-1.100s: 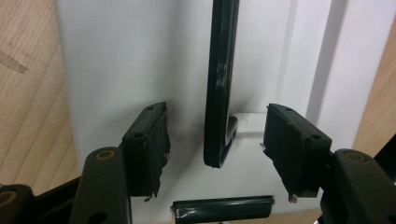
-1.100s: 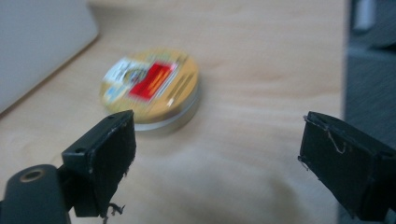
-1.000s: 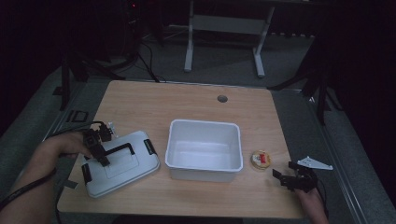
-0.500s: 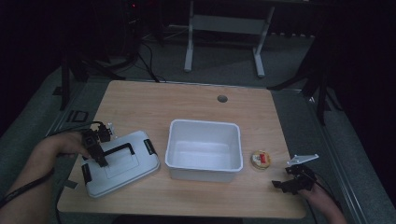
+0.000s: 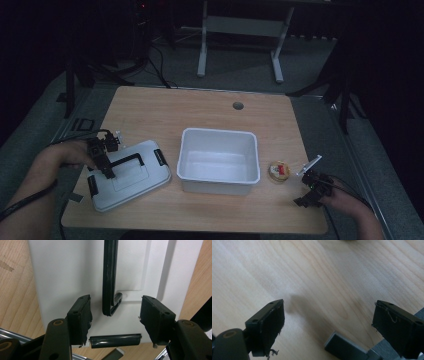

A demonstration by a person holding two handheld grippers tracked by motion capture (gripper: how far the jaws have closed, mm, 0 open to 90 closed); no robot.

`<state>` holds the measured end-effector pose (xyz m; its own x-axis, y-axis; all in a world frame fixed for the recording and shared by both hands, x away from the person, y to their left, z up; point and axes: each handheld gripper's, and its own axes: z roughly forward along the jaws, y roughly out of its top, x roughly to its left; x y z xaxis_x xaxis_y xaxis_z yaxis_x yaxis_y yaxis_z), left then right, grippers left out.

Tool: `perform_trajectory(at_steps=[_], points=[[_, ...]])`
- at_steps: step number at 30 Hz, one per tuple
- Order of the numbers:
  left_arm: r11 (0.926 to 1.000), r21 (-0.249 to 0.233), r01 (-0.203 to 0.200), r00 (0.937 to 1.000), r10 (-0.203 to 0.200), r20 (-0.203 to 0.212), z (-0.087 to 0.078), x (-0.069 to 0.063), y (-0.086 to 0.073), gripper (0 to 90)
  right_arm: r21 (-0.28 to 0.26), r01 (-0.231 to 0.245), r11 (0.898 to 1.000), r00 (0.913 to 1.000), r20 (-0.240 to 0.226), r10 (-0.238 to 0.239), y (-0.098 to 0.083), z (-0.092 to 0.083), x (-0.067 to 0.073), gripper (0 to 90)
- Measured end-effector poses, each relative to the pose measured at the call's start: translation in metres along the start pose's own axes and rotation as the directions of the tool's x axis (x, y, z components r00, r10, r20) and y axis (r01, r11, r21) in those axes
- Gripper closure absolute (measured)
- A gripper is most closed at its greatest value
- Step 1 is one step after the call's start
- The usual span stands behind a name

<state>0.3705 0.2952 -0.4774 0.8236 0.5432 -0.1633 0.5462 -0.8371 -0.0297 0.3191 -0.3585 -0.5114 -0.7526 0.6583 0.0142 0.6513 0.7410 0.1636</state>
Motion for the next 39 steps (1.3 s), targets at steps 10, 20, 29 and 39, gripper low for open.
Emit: perform_trajectory(at_steps=[10,20,29,39], points=[[1.0,0.01,0.001,1.0,-0.001,-0.003,0.0,-0.001,0.0,41.6,0.136,0.12,0.983,0.9928,-0.011,-0.12,0.019,-0.009,0.006,10.4],[0.9999,0.012,0.0,1.0,0.0,0.0,0.0,-0.002,-0.001,41.7,0.099,0.24,0.966,0.9705,-0.008,-0.241,0.04,-0.019,0.003,10.5],[0.9999,0.013,-0.005,1.0,0.005,0.006,0.001,-0.001,0.0,41.7,0.047,0.308,0.95,0.9508,0.02,-0.309,0.061,-0.024,-0.002,12.9],[0.9998,0.016,-0.011,0.9999,0.011,0.009,0.002,-0.001,0.002,41.7,0.053,0.384,0.922,0.9221,0.033,-0.386,0.089,-0.016,-0.005,14.1]])
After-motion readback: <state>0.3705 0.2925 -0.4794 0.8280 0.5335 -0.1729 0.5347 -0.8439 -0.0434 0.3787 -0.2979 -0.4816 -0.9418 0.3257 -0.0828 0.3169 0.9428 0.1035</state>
